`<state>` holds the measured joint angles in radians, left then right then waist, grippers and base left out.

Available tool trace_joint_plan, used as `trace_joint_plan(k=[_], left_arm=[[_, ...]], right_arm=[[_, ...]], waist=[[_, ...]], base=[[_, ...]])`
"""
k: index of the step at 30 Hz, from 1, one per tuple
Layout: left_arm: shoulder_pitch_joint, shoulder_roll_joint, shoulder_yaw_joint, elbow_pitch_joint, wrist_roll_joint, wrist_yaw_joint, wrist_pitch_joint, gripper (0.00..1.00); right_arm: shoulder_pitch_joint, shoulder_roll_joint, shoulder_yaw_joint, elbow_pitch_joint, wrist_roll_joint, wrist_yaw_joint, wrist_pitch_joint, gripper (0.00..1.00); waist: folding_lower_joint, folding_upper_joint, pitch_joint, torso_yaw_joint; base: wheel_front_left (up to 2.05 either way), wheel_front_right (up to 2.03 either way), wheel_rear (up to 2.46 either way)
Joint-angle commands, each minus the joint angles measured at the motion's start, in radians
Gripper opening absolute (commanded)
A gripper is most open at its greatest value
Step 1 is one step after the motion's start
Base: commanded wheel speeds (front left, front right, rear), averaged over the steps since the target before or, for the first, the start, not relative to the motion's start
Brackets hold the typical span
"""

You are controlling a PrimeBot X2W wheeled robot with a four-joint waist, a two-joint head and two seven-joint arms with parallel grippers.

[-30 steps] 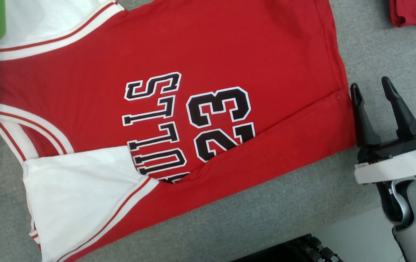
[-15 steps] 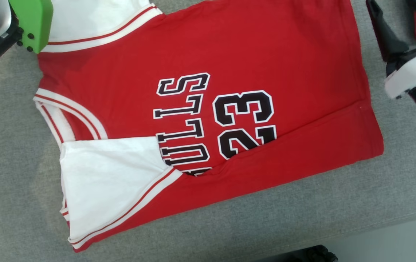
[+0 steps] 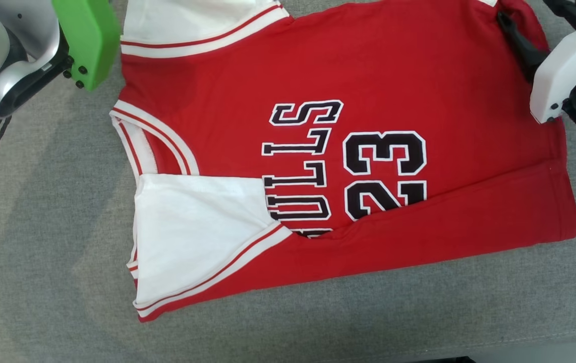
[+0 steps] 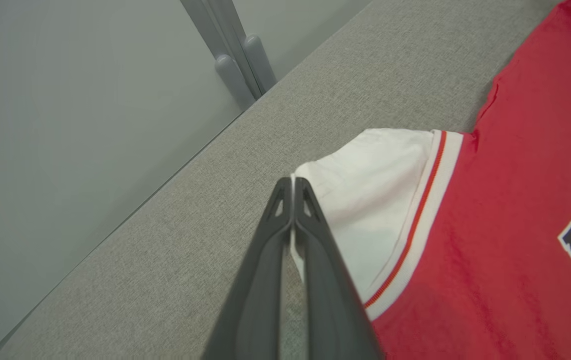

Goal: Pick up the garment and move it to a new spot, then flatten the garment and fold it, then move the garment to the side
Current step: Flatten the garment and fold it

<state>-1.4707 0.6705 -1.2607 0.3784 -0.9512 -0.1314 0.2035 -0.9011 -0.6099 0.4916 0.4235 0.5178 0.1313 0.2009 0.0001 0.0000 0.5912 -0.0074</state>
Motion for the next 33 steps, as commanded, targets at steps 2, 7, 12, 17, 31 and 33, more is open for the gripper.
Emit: trace_joint_plan(k=[2, 7, 12, 17, 31, 33], left_arm=[[0.012, 0.015, -0.003, -0.013, -0.001, 0.002, -0.008, 0.0], [0.028, 0.034, -0.007, -0.025, 0.0, 0.002, -0.016, 0.0], [0.044, 0.044, -0.006, -0.014, -0.011, 0.002, -0.042, 0.0], [0.062, 0.053, -0.003, -0.004, -0.023, 0.002, -0.063, 0.0], [0.089, 0.044, -0.009, -0.005, -0.025, 0.002, -0.083, 0.0], [0.094, 0.042, -0.01, -0.003, -0.024, 0.002, -0.087, 0.0]], right_arm=[[-0.025, -0.003, 0.027, 0.022, 0.002, -0.001, -0.015, 1.0], [-0.063, -0.012, 0.089, 0.048, 0.002, -0.001, -0.054, 0.84], [-0.089, -0.016, 0.118, 0.079, 0.032, -0.001, -0.076, 0.0], [-0.088, -0.031, 0.141, 0.104, 0.09, -0.001, -0.055, 0.0], [-0.129, -0.045, 0.247, 0.159, 0.131, -0.001, -0.032, 0.57], [-0.136, -0.042, 0.264, 0.165, 0.137, -0.001, -0.035, 0.0]], waist=[[-0.0001, 0.0, -0.006, 0.007], [-0.0001, 0.0, -0.014, 0.006], [-0.0001, 0.0, -0.024, 0.005], [-0.0001, 0.0, -0.031, 0.009], [-0.0001, 0.0, -0.042, 0.044], [-0.0001, 0.0, -0.047, 0.045]], base=[[0.0, 0.0, 0.0], [0.0, 0.0, 0.0], [0.0, 0.0, 0.0], [0.0, 0.0, 0.0], [0.0, 0.0, 0.0], [0.0, 0.0, 0.0]])
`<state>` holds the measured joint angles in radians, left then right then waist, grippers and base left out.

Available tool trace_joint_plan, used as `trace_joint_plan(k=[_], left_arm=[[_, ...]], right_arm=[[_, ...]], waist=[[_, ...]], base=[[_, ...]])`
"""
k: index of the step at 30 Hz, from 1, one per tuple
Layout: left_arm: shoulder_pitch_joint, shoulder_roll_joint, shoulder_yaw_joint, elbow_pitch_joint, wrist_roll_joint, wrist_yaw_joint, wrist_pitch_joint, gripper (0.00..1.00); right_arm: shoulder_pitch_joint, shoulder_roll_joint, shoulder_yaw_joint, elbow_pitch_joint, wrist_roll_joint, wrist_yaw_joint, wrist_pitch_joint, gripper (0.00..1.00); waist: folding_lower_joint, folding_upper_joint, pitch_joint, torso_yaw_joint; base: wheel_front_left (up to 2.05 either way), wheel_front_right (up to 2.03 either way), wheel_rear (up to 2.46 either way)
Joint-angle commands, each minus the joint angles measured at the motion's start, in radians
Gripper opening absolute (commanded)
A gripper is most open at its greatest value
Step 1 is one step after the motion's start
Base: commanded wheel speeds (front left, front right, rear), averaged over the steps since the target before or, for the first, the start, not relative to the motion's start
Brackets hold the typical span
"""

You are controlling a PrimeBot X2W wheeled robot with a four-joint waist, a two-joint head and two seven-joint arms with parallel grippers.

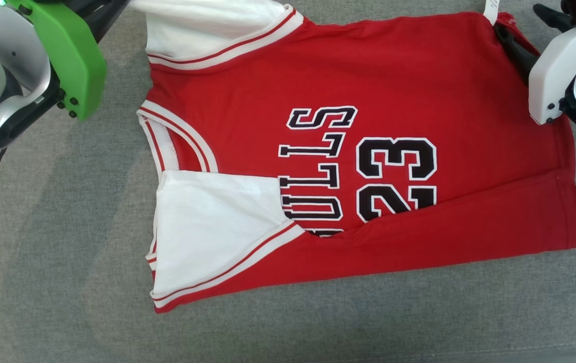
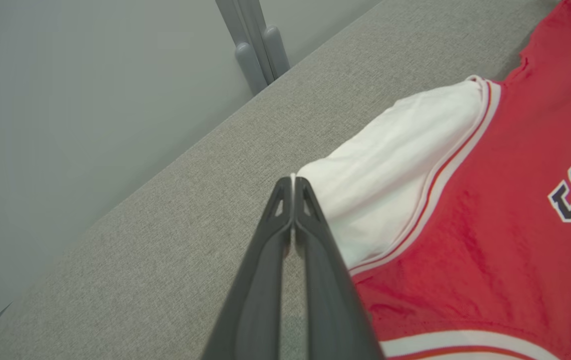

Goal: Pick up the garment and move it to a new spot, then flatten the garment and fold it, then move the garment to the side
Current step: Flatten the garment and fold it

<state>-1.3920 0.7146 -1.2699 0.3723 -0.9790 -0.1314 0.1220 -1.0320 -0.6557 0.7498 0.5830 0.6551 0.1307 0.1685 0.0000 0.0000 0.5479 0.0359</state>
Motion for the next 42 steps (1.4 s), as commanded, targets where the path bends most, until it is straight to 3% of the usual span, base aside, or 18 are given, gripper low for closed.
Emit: trace_joint_plan(k=[1, 17, 25, 33, 42], left_arm=[[0.018, -0.004, -0.002, 0.005, 0.004, 0.002, -0.013, 0.0], [0.031, -0.026, 0.076, 0.087, -0.006, 0.002, -0.296, 0.0], [0.155, 0.007, 0.079, 0.019, -0.096, 0.007, -0.336, 0.0], [0.408, 0.08, 0.083, -0.176, -0.143, 0.095, -0.38, 0.0], [0.628, 0.123, 0.087, -0.334, -0.112, 0.189, -0.387, 0.0]], right_arm=[[-0.01, 0.003, 0.012, 0.008, 0.005, 0.0, -0.006, 0.0], [0.006, 0.018, -0.208, 0.126, 0.195, -0.001, -0.198, 0.0], [0.132, 0.009, -0.238, 0.095, 0.224, -0.001, -0.261, 0.0], [0.319, -0.004, -0.276, 0.032, 0.197, -0.001, -0.317, 0.0], [0.458, 0.01, -0.359, 0.029, 0.162, -0.001, -0.322, 0.0]], waist=[[0.0, 0.0, -0.008, 0.003], [0.0, 0.0, -0.069, -0.003], [0.0, 0.0, -0.105, 0.004], [0.0, 0.0, -0.154, 0.008], [0.0, 0.0, -0.165, 0.027]], base=[[0.0, 0.0, 0.0], [0.0, 0.0, 0.0], [0.0, 0.0, 0.0], [0.0, 0.0, 0.0], [0.0, 0.0, 0.0]])
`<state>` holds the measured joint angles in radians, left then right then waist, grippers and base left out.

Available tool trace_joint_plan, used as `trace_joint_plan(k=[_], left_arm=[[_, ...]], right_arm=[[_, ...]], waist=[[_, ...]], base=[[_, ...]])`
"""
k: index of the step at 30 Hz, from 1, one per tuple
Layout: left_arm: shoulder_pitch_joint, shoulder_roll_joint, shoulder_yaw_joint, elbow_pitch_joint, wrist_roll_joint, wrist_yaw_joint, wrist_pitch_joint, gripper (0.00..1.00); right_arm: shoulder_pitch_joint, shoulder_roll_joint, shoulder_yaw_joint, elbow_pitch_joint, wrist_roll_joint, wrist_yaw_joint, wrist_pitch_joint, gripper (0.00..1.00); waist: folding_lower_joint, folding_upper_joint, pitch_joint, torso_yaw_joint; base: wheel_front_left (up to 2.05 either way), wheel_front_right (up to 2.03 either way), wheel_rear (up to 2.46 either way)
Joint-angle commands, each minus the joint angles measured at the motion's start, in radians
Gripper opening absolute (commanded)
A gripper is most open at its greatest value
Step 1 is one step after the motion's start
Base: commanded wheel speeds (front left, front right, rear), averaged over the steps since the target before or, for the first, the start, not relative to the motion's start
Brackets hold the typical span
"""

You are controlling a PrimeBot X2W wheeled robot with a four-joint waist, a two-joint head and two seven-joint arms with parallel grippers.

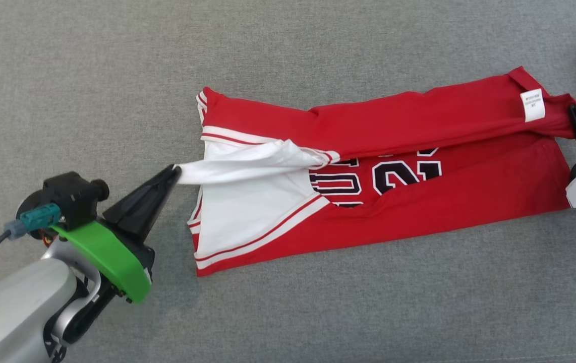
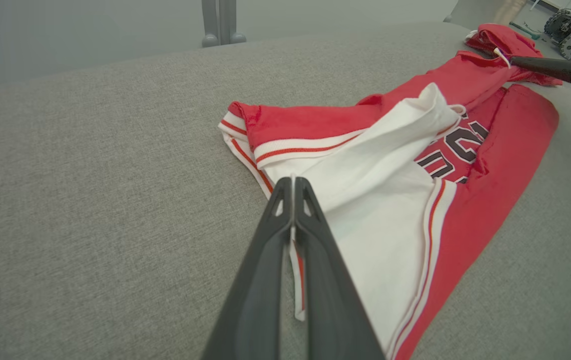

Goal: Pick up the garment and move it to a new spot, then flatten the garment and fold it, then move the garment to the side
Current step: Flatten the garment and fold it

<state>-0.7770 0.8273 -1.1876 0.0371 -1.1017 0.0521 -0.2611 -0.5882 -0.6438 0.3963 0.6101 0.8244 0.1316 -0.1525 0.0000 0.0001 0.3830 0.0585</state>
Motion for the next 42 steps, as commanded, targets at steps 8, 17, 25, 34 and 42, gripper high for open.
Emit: trace_joint_plan(k=[8, 17, 25, 34, 42], left_arm=[[0.118, -0.076, 0.08, 0.01, 0.013, 0.06, -0.005, 1.0], [0.414, -0.272, 0.384, -0.027, 0.288, 0.24, -0.004, 1.0], [0.67, -0.48, 0.595, -0.053, 0.559, 0.26, -0.004, 1.0], [0.788, -0.638, 0.679, -0.021, 0.739, 0.174, -0.004, 1.0], [0.799, -0.707, 0.723, 0.008, 0.808, 0.084, -0.004, 1.0]], right_arm=[[0.099, 0.045, -0.076, -0.001, -0.021, -0.002, 0.005, 1.0], [0.339, 0.128, -0.203, -0.094, -0.026, -0.001, -0.075, 1.0], [0.478, 0.234, -0.303, -0.151, -0.049, -0.001, -0.093, 1.0], [0.403, 0.278, -0.444, -0.069, -0.155, -0.001, -0.071, 1.0], [0.241, 0.27, -0.557, 0.118, -0.31, -0.001, 0.029, 1.0]], waist=[[0.0, -0.0001, -0.023, 0.017], [0.0, -0.0001, -0.128, 0.006], [0.0, -0.0001, -0.204, 0.008], [0.0, -0.0001, -0.232, 0.113], [0.0, -0.0001, -0.195, 0.197]], base=[[0.0, 0.0, 0.0], [0.0, 0.0, 0.0], [0.0, 0.0, 0.0], [0.0, 0.0, 0.0], [0.0, 0.0, 0.0]])
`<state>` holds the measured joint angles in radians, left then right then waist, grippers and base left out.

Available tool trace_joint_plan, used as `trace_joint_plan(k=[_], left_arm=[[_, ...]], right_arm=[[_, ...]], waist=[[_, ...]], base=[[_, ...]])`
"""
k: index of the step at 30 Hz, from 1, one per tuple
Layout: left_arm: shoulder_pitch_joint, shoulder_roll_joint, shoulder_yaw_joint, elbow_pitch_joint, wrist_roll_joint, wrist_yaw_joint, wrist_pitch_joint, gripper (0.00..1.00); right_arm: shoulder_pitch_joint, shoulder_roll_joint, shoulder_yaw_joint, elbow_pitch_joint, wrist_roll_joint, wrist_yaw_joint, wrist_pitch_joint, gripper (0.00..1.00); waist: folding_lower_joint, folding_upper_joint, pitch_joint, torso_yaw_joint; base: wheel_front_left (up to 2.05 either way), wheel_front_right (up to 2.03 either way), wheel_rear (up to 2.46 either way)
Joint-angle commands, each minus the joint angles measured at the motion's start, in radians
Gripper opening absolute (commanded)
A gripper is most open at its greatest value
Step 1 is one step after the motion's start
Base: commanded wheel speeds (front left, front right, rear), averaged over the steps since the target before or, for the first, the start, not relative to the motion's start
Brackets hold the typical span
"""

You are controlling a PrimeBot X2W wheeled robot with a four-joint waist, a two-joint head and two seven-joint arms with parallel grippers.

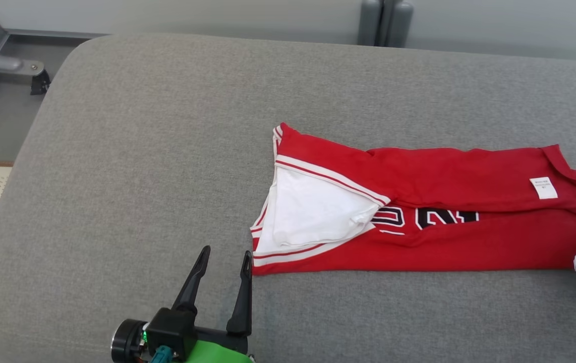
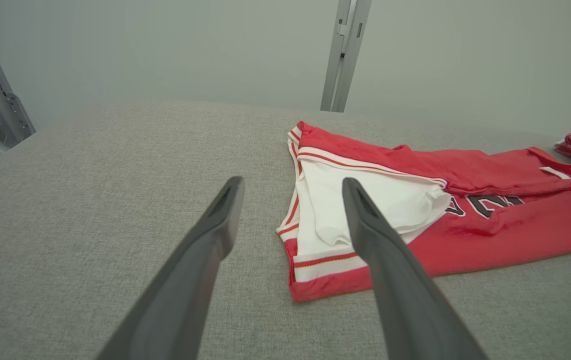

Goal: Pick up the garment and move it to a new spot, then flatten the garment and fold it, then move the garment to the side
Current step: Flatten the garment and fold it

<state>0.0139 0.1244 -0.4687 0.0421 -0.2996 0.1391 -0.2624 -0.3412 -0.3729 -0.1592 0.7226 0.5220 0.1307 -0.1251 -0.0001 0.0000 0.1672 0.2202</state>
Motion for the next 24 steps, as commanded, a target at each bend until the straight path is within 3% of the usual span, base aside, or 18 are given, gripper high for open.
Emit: trace_joint_plan(k=[1, 6, 9, 10, 11, 12, 17, 24], left_arm=[[0.007, -0.01, 0.01, 0.007, 0.013, -0.012, -0.003, 1.0], [0.011, -0.037, 0.035, 0.023, 0.037, -0.048, -0.003, 1.0], [0.017, -0.047, 0.049, 0.029, 0.046, -0.062, -0.003, 1.0], [0.018, -0.05, 0.053, 0.031, 0.048, -0.067, -0.003, 1.0], [0.021, -0.054, 0.057, 0.032, 0.052, -0.071, -0.003, 1.0], [0.022, -0.056, 0.062, 0.033, 0.054, -0.074, -0.003, 1.0], [0.026, -0.063, 0.077, 0.039, 0.071, -0.093, -0.003, 1.0], [0.035, -0.068, 0.097, 0.043, 0.088, -0.105, -0.003, 1.0]], right_arm=[[-0.023, -0.002, -0.011, 0.032, -0.033, 0.0, 0.013, 1.0], [-0.067, 0.013, -0.052, 0.165, -0.132, 0.0, 0.068, 1.0], [-0.068, 0.053, -0.057, 0.217, -0.16, 0.0, 0.084, 1.0], [-0.067, 0.064, -0.053, 0.226, -0.165, 0.001, 0.088, 0.88], [-0.066, 0.075, -0.049, 0.234, -0.17, 0.001, 0.087, 0.27], [-0.066, 0.081, -0.045, 0.239, -0.171, 0.0, 0.087, 0.0], [-0.058, 0.075, -0.019, 0.245, -0.163, -0.001, 0.092, 0.0], [-0.065, -0.021, -0.017, 0.201, -0.2, -0.001, 0.023, 0.0]], waist=[[0.0001, 0.0, 0.026, 0.042], [0.0001, 0.0, 0.037, 0.061], [0.0001, 0.0, 0.037, 0.062], [0.0001, 0.0, 0.036, 0.06], [0.0001, 0.0, 0.034, 0.057], [0.0001, 0.0, 0.033, 0.053], [0.0001, 0.0, 0.021, 0.035], [0.0001, 0.0, -0.009, 0.011]], base=[[0.0, 0.0, 0.0], [0.0, 0.0, 0.0], [0.0, 0.0, 0.0], [0.0, 0.0, 0.0], [0.0, 0.0, 0.0], [0.0, 0.0, 0.0], [0.0, 0.0, 0.0], [0.0, 0.0, 0.0]])
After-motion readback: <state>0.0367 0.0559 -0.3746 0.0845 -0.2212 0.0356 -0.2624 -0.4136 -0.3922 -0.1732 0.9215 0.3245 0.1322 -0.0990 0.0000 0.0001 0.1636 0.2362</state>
